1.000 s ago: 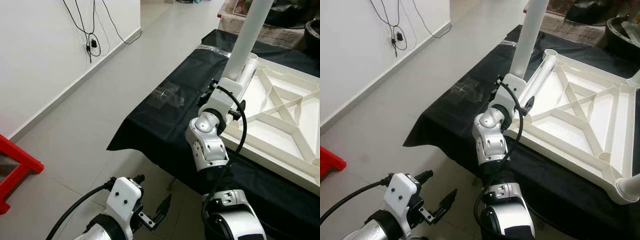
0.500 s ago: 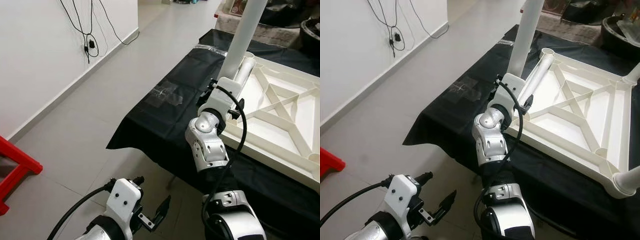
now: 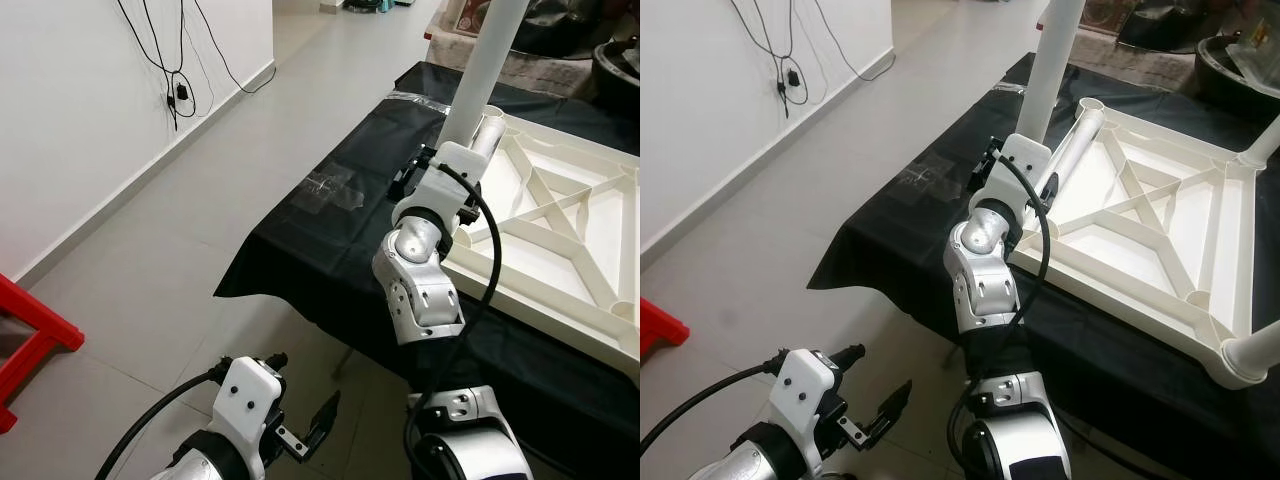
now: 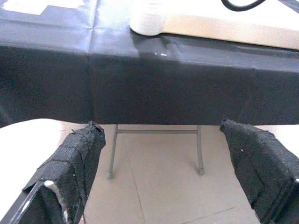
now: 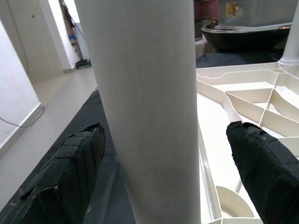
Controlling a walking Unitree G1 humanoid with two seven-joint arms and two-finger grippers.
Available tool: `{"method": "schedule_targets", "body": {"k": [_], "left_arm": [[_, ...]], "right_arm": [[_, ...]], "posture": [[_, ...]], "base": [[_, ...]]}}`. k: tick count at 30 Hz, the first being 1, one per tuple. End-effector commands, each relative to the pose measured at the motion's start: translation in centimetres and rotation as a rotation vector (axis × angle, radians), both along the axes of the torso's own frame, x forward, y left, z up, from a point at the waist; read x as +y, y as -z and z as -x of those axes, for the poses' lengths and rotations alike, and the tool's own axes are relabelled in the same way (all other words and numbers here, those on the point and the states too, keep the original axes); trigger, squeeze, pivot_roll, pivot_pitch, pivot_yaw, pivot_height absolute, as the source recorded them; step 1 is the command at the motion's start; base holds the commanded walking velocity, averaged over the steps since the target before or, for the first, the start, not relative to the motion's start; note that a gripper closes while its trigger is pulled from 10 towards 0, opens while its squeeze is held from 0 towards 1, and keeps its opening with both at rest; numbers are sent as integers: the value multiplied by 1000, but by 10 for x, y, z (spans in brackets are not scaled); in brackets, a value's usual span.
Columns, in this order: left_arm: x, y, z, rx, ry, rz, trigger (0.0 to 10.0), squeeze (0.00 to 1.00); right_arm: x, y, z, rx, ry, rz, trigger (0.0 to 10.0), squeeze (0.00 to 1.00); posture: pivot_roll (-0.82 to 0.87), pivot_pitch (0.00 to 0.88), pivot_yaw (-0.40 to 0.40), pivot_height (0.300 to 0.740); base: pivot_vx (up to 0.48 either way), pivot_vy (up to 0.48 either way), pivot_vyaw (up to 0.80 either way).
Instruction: Building children table
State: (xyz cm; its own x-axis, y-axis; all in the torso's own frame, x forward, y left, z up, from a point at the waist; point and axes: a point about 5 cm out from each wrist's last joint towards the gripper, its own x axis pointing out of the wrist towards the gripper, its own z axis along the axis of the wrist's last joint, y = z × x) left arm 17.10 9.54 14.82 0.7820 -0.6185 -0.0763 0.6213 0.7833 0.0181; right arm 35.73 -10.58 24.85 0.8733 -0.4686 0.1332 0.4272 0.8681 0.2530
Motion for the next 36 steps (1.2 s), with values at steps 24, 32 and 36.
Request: {"method": "schedule_targets", "body": {"k": [24,32,36], "left_arm": [[5,7,-2,12,1,-22,10000,0],[6,8,-3,9,0,-28,10000,0],[10,9,-5,6,-16,-40,10000,0]], "right_arm": [[-1,43,20,138,-171,-32,10000,0],[-19,55,47,204,-241,39,10000,0],[-45,68,82,234,-358,181,10000,0]], "posture": [[251,137,-77,740],[238,146,-74,740],[208,137,-62,740]], "base": [[0,0,0],[0,0,0],[0,0,0]]}}
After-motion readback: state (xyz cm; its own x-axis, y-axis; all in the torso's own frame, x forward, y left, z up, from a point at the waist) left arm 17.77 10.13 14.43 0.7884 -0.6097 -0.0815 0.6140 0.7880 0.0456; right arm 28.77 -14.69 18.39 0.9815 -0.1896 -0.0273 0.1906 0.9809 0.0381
